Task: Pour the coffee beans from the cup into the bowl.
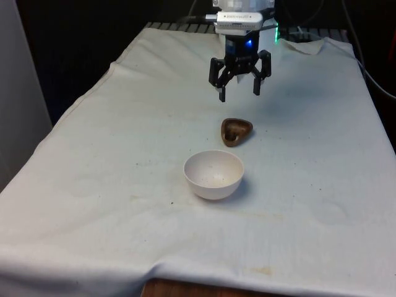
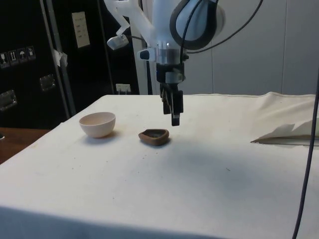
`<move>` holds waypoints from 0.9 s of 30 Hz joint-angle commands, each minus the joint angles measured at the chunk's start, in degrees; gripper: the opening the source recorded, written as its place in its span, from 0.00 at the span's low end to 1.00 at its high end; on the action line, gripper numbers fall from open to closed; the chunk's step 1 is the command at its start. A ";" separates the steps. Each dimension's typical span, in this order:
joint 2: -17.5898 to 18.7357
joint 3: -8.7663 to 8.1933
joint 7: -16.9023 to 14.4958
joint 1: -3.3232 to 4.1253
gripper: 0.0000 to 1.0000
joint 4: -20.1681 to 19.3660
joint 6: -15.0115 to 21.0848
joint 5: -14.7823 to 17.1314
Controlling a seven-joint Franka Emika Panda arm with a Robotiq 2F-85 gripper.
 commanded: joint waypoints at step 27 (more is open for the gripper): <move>1.89 0.63 -10.37 0.11 1.00 0.06 1.83 -0.06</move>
